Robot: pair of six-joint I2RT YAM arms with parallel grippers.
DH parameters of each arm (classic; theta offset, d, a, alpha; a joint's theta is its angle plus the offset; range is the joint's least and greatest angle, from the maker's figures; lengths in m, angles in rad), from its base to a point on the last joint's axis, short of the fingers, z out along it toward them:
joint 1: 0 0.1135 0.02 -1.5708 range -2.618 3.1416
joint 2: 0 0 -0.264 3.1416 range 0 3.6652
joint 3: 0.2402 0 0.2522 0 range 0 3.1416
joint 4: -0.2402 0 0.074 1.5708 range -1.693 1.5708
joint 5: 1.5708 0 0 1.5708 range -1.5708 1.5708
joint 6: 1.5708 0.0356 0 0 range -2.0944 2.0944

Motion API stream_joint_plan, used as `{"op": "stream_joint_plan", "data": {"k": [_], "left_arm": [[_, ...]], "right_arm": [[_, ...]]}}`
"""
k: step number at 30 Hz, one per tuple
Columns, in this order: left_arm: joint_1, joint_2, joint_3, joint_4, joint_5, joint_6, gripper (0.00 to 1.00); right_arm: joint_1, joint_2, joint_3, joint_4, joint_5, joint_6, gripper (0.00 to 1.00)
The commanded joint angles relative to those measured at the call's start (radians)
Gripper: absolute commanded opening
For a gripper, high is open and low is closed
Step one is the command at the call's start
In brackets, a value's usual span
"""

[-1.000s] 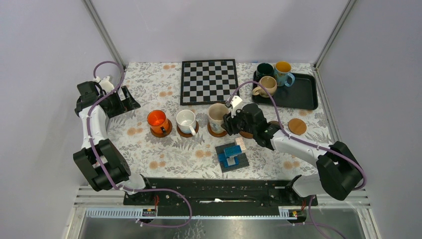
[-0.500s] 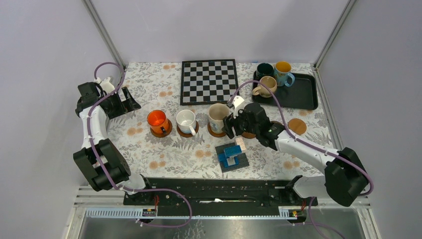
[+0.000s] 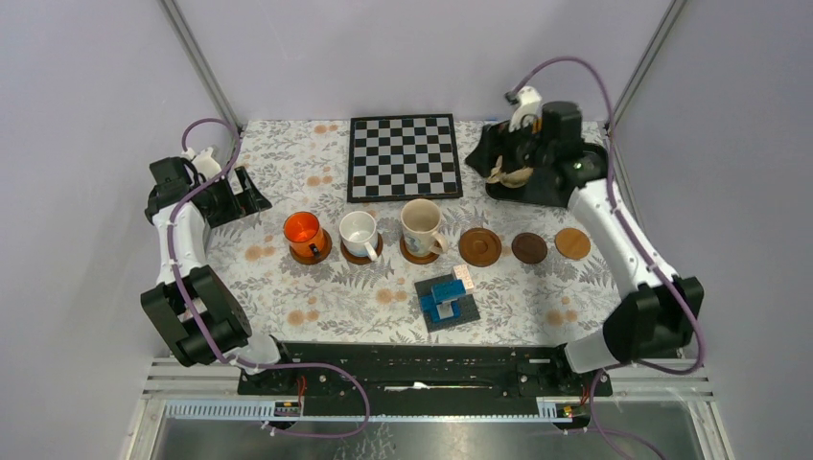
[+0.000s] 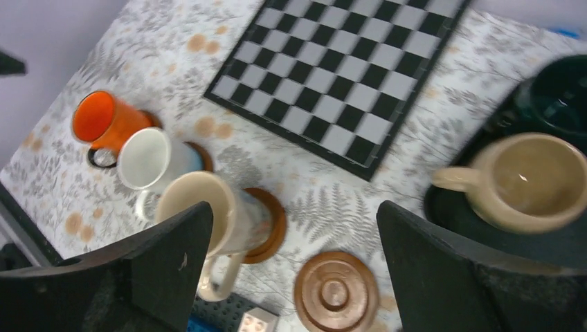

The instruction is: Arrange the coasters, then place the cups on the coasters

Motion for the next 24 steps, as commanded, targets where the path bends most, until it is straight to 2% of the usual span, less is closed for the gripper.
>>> {"op": "stream_joint_plan", "data": {"k": [1,4,10,13,19,21,24], "left_arm": [[0.004,0.013,0.041,0.048,0.027,-0.006,0.99],[0.003,0.020,0.039,0.060,0.031,-0.014,0.99],[0.004,0.032,0.049,0.061,0.023,-0.012,0.99],[0.004,0.038,0.054,0.061,0.018,-0.010,0.99],[0.003,0.045,0.067,0.058,0.009,-0.004,0.99],[0.003,0.049,0.076,0.051,0.007,0.001,0.99],[0.003,0.049,0.085,0.045,0.008,0.010,0.99]], "right_arm": [[-0.180,0.114,0.161,-0.236,-0.179,-0.003,0.98],[-0.294,0.175,0.235,-0.309,-0.244,-0.138,1.00],[-0.464,0.430,0.546,-0.539,-0.129,-0.364,0.99],[-0.523,0.615,0.772,-0.660,-0.084,-0.461,1.00],[-0.537,0.913,1.176,-0.798,0.017,-0.603,1.00],[-0.536,0.969,1.231,-0.795,0.028,-0.637,1.00],[-0.532,1.006,1.227,-0.756,0.051,-0.683,0.99]]}}
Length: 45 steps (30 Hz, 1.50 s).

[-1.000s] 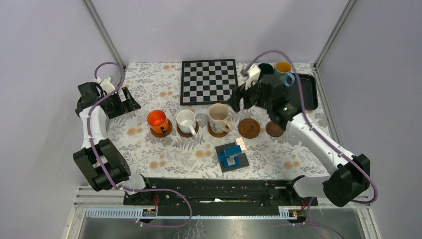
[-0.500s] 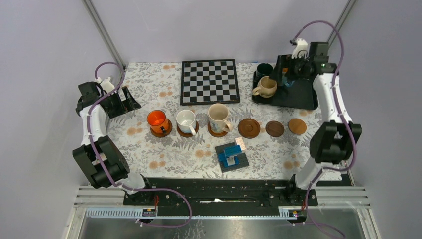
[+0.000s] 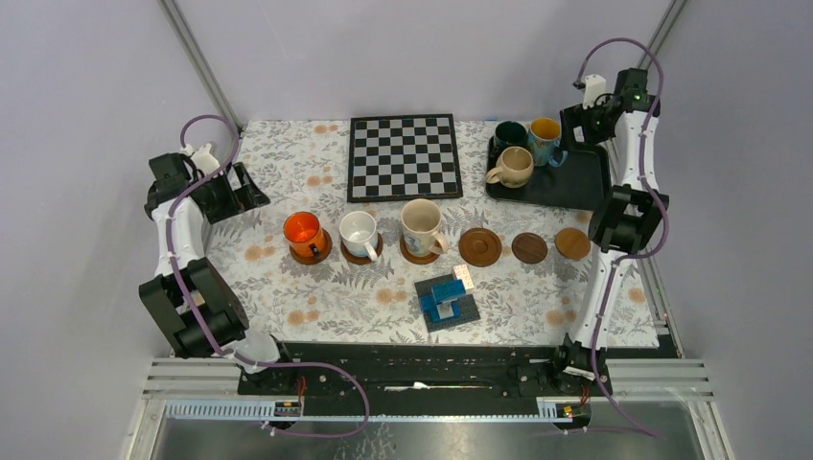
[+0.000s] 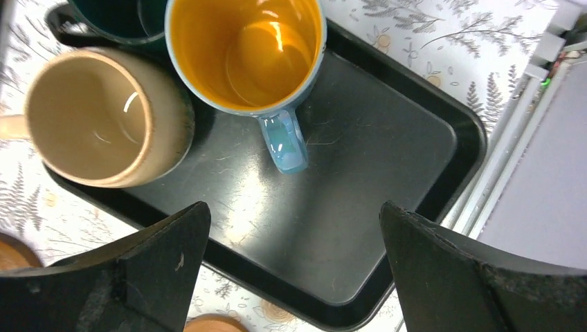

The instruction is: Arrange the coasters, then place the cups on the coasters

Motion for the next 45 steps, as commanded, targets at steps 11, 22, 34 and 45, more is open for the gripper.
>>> {"op": "stream_joint_plan", "data": {"k": [11,22,34,45], "left_arm": [[-0.033,-0.006,0.086,0.001,0.041,0.061,0.99],[-0.045,-0.019,0.095,0.002,0.009,0.068,0.99],[-0.063,-0.013,0.104,0.002,0.004,0.080,0.99],[-0.063,-0.024,0.091,0.002,0.017,0.101,0.99]], "right_arm": [[0.080,0.065,-0.082,0.137,0.075,-0.134,0.87],[0.121,0.116,-0.104,0.195,0.075,-0.187,0.63],[0.123,0.114,-0.144,0.216,0.073,-0.184,0.30],[0.075,-0.079,-0.342,0.391,0.063,-0.019,0.00]]}}
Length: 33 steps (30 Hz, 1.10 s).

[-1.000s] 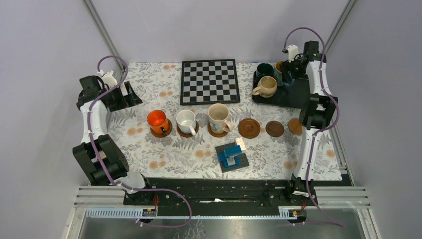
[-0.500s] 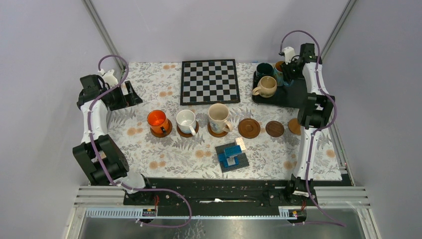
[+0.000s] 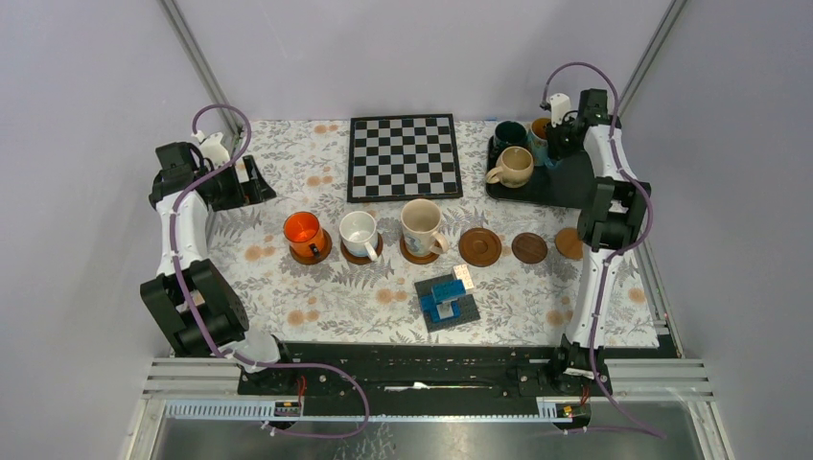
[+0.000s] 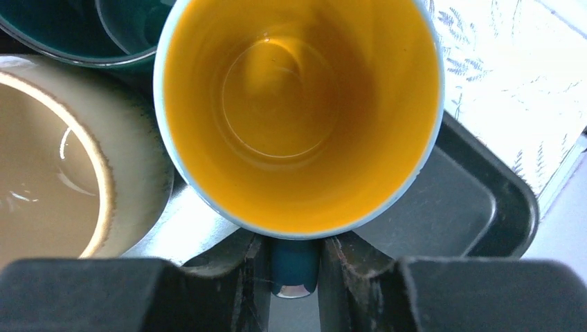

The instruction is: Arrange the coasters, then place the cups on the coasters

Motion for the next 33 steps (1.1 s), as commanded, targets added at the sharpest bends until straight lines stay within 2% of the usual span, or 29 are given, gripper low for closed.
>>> {"op": "stream_joint_plan", "data": {"k": [1,7,13,23,29,33], "left_arm": [[-0.002,-0.027,0.023,0.022,0.018,0.028,0.99],[-0.009,-0.016,0.028,0.040,0.038,0.020,0.99],[-0.015,-0.018,0.033,0.052,0.042,0.021,0.99],[-0.065,-0.015,0.063,0.052,0.050,0.035,0.99],[-0.109,-0.027,0.061,0.059,0.039,0.028,0.99],[-0.156,-0.045,0.039,0.083,0.007,0.020,0.99]], "right_arm": [[-0.029,-0.156,-0.128,0.128,-0.050,0.130,0.00],[-0.051,-0.348,-0.406,0.398,-0.122,0.162,0.00],[-0.059,-0.451,-0.497,0.493,-0.137,0.214,0.00],[-0.072,-0.633,-0.597,0.458,-0.178,0.206,0.00],[-0.065,-0.809,-0.730,0.397,-0.244,0.219,0.00],[-0.031,-0.938,-0.860,0.357,-0.227,0.208,0.00]]}}
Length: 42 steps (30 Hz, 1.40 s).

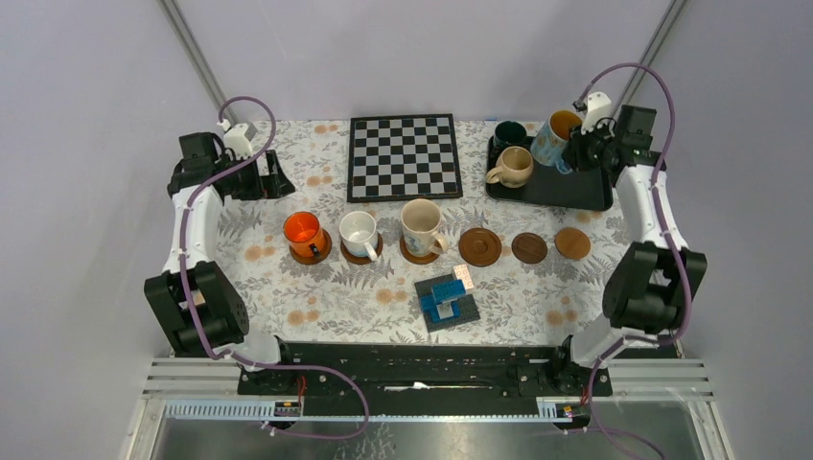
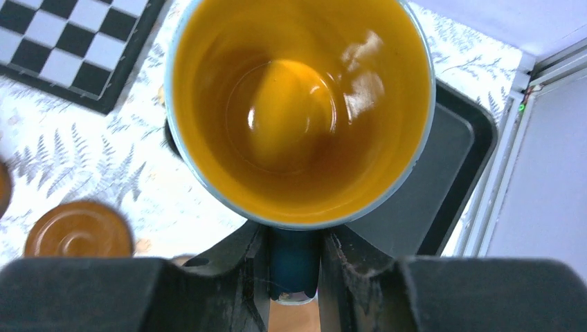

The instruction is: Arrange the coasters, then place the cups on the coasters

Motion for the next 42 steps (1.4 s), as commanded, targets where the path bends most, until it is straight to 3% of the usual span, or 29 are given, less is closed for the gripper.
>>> {"op": "stream_joint_plan", "data": {"k": [1,8,19,28,42], "left_arm": [[-0.046,-0.049,0.014,0.069,-0.010,0.006,0.99],[-0.111,-0.060,0.002,0.070,-0.023,0.010,0.99],[-0.156,-0.077,-0.029,0.089,-0.044,-0.014,0.99],[-0.157,-0.091,-0.058,0.089,-0.053,-0.020,0.99],[-0.157,-0.083,-0.050,0.089,-0.059,-0.019,0.99]], "right_arm": [[0.048,-0.205,-0.117,0.028,-0.054,0.002,0.00],[0.233,-0.439,-0.394,0.063,0.023,0.041,0.00],[0.542,-0.561,-0.650,0.159,0.198,0.114,0.00],[0.599,-0.566,-0.755,0.306,0.326,0.132,0.00],[0.603,-0.525,-0.807,0.398,0.366,0.197,0.00]]}}
